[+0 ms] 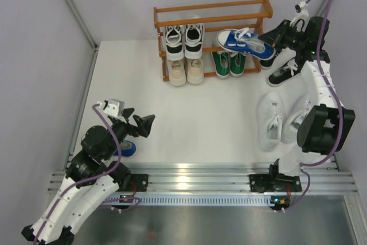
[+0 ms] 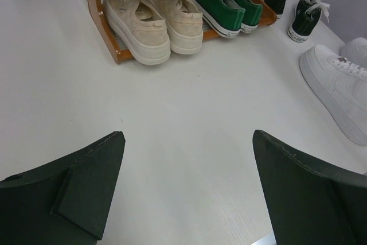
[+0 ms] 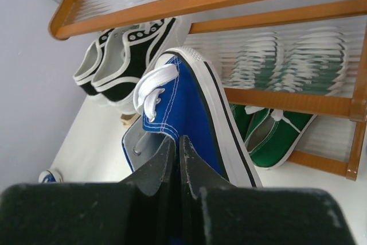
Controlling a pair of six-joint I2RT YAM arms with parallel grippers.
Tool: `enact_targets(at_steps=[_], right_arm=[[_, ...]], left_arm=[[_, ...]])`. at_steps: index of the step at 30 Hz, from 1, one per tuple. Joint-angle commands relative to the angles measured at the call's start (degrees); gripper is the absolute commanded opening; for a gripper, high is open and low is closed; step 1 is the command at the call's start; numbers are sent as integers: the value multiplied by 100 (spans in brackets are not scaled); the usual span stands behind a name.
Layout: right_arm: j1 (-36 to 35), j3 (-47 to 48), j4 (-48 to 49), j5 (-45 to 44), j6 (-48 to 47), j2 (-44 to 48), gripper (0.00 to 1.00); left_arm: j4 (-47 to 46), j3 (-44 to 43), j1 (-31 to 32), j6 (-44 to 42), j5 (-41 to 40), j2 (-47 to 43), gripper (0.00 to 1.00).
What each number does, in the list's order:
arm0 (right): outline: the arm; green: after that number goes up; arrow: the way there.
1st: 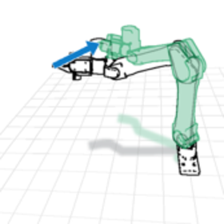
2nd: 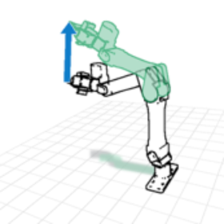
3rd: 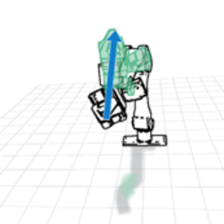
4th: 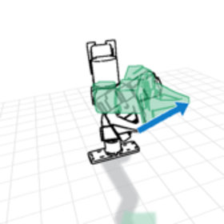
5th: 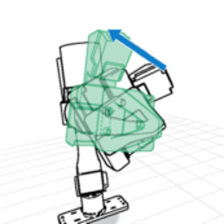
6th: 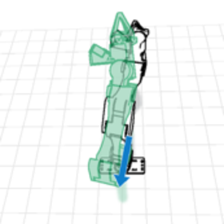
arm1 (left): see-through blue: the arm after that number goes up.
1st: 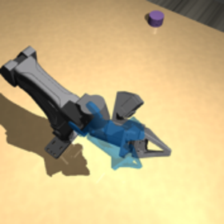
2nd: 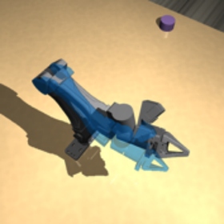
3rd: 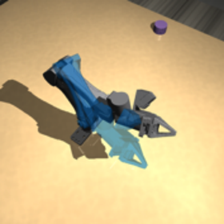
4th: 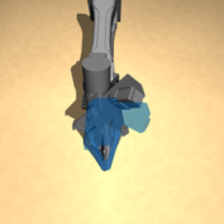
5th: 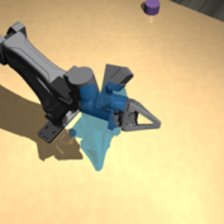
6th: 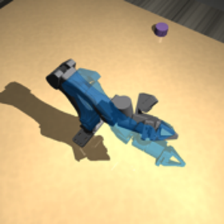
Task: Place and organize the shoes onto the shoe shelf
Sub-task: Place the shoe at the shoe shelf.
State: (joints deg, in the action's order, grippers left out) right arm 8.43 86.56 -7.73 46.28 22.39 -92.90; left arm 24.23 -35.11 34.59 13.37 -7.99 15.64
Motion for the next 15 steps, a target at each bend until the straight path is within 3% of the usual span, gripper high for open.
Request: enact_targets(at_steps=[1,5,15], right_arm=[[54,230,1614,-259,827,-87,0],[28,-69,2809,-628,1503,-202,0],[-139,-860,4294,-1305,2445,-475,0]], left_arm=[[-50,40,-13,-80,-106,-61,98],[-41,66,-14,-71,-185,-52,99],[-23,66,-14,-45,-326,-26,98]])
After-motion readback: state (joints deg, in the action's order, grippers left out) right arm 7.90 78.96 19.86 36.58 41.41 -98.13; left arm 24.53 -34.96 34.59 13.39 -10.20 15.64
